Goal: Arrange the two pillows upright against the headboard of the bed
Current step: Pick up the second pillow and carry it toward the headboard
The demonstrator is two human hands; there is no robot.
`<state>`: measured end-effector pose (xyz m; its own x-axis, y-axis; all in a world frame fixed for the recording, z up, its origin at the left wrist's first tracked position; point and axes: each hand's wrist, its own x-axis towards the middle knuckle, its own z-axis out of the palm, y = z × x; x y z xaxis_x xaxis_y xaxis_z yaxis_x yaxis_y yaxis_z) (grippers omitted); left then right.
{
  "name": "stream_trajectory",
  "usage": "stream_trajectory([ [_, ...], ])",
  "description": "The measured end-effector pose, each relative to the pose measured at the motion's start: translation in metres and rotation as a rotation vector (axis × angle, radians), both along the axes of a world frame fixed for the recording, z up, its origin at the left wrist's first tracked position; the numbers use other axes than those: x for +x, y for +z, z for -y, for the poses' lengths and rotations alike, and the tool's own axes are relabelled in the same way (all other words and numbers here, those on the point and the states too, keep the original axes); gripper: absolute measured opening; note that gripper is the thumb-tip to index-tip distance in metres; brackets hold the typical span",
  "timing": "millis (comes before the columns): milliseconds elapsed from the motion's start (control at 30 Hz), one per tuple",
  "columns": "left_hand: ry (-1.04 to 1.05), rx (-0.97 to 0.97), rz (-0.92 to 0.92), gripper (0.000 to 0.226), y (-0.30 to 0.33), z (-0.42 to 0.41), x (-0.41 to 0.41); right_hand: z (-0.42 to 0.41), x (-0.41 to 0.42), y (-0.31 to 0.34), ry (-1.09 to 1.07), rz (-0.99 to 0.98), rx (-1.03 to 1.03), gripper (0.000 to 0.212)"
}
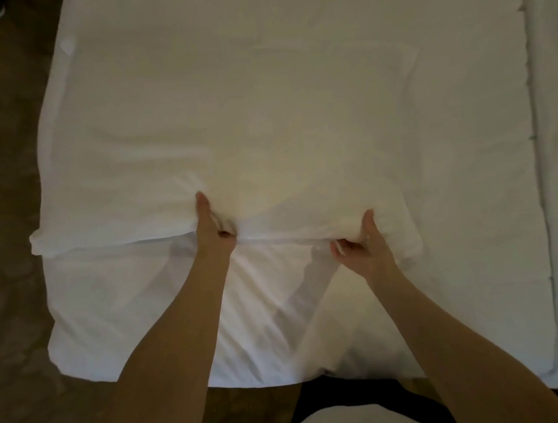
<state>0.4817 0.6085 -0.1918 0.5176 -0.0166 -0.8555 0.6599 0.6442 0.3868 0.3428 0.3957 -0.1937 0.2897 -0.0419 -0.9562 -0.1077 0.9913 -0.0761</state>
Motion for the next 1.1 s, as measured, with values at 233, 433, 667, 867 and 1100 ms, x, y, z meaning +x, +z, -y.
stream_trajectory([
  [233,-0.044,0.079,0.059,0.055,0.024,0.03,-0.002,0.014,0.014,0.019,0.002,0.037,-0.01,0.034],
  [433,-0.131,0.031,0.046,0.056,0.041,0.037,-0.03,0.032,-0.002,0.039,-0.065,0.047,-0.265,0.013],
  [667,-0.077,0.022,0.036,0.053,0.056,0.065,-0.098,0.052,-0.076,0.056,-0.043,0.025,-0.347,0.016],
  [867,-0.174,0.068,-0.004,0.061,0.06,0.084,-0.168,0.089,-0.139,0.077,0.162,0.07,-0.482,0.033],
  [1100,-0.228,0.173,-0.08,0.069,0.078,0.139,-0.23,0.141,-0.202,0.118,0.32,0.133,-0.696,0.038],
])
